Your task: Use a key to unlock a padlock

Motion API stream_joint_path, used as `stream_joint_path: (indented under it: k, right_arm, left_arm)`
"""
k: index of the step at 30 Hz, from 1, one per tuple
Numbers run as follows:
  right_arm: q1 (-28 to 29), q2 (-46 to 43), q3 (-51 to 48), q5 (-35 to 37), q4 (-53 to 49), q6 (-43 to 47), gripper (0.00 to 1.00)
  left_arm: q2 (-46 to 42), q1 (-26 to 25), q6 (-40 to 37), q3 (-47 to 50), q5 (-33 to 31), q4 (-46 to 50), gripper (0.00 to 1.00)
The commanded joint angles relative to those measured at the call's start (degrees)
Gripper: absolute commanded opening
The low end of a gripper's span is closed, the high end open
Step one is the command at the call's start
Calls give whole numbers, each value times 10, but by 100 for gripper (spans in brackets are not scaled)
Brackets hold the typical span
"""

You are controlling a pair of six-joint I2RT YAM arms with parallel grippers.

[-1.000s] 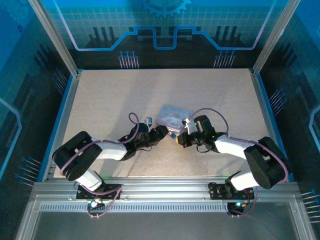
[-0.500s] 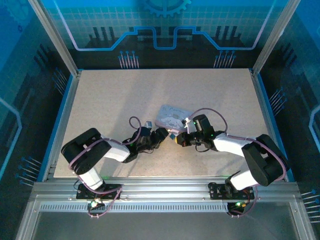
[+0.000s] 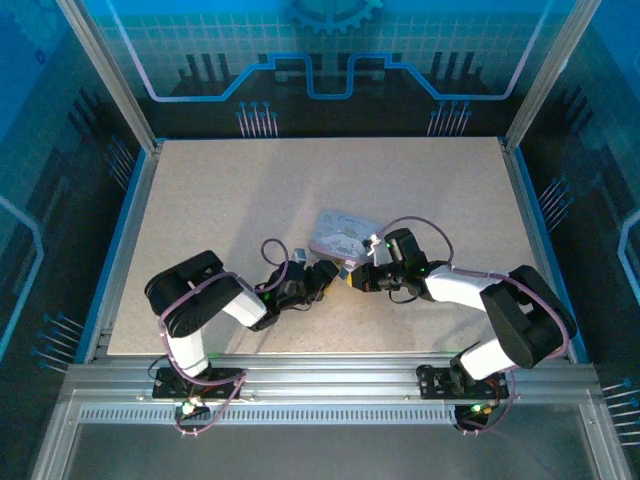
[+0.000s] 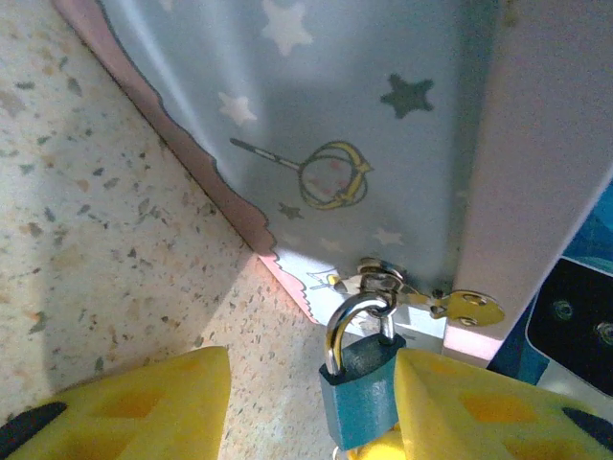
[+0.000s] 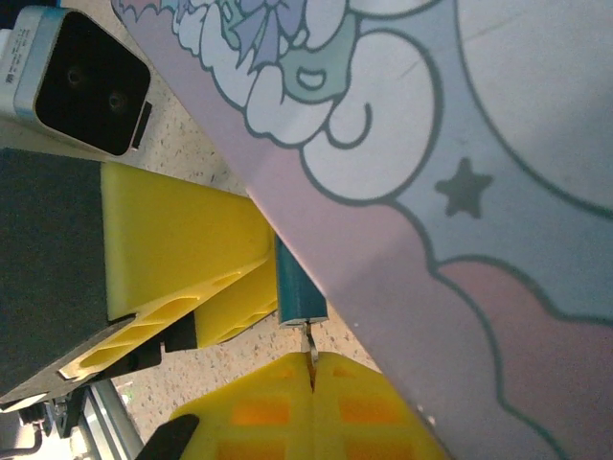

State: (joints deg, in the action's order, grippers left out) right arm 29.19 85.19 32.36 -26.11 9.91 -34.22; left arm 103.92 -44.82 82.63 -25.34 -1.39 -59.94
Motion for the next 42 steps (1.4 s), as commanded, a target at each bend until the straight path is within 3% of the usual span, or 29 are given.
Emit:
stream_joint_path:
  k: [1, 11, 20, 27, 31, 37, 42]
  right_arm:
    - [-3, 7, 17, -27, 14, -14, 0]
    - [-2, 20, 17, -54, 33, -47, 0]
    - [-4, 5, 6, -55, 46, -56, 3]
    - [-17, -53, -23, -15, 18, -23, 25]
    - [-25, -97, -29, 11, -14, 21, 38]
    - [-13, -195, -30, 84, -42, 137, 55]
    - [29, -259, -44, 179, -23, 269, 71]
  left_arm:
    - [9, -6, 9, -12, -15, -41, 49]
    - [11, -8, 9, -25, -13, -34, 43]
    - [6, -8, 6, -24, -20, -29, 16]
    - [-16, -8, -7, -20, -27, -15, 3]
    - [-32, -9, -17, -23, -27, 4, 1]
    - [-60, -6, -25, -28, -22, 35, 0]
    - [-77, 0, -23, -34, -12, 54, 0]
